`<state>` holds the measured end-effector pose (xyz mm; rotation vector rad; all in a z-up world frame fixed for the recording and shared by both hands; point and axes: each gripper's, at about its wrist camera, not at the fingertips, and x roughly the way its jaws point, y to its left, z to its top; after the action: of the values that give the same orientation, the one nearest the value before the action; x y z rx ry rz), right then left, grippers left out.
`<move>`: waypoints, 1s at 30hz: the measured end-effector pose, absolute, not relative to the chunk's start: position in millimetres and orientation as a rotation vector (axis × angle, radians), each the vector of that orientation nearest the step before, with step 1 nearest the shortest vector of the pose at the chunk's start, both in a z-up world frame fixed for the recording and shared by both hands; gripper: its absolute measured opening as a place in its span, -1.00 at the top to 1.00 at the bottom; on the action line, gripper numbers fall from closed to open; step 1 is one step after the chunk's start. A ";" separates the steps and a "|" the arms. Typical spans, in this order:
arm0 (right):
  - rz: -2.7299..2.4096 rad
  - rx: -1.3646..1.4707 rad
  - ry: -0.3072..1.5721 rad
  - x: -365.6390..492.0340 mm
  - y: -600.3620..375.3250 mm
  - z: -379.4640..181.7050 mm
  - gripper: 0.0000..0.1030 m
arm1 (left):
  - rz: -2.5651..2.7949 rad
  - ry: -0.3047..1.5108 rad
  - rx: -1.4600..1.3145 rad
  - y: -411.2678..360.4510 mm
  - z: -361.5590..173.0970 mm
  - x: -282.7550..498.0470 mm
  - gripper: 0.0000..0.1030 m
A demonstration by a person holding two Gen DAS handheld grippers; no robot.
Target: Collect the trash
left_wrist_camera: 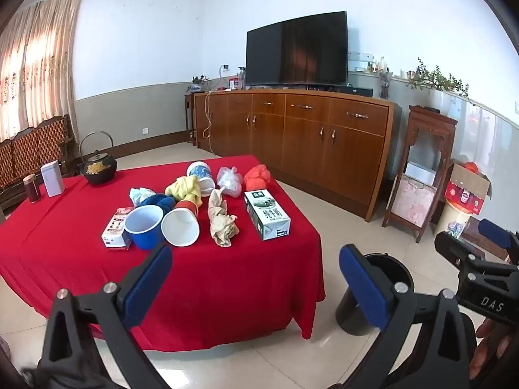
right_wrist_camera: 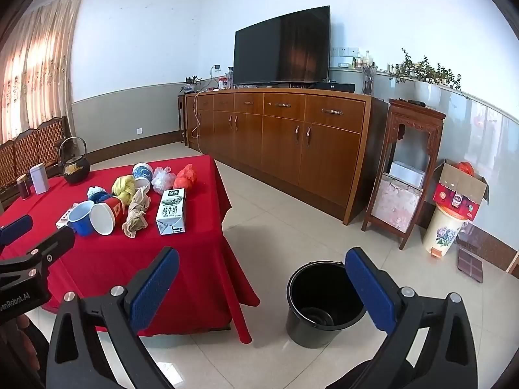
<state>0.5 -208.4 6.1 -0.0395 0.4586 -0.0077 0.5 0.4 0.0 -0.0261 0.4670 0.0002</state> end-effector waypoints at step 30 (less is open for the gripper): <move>-0.007 -0.038 0.463 -0.4 -208.8 3.1 -1.00 | 0.003 0.461 -0.038 6.0 -5.8 -0.4 -1.00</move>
<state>-0.4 -208.8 3.1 -0.0380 0.4628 -0.0073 -0.4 6.0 -5.8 -0.0385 0.4608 0.0027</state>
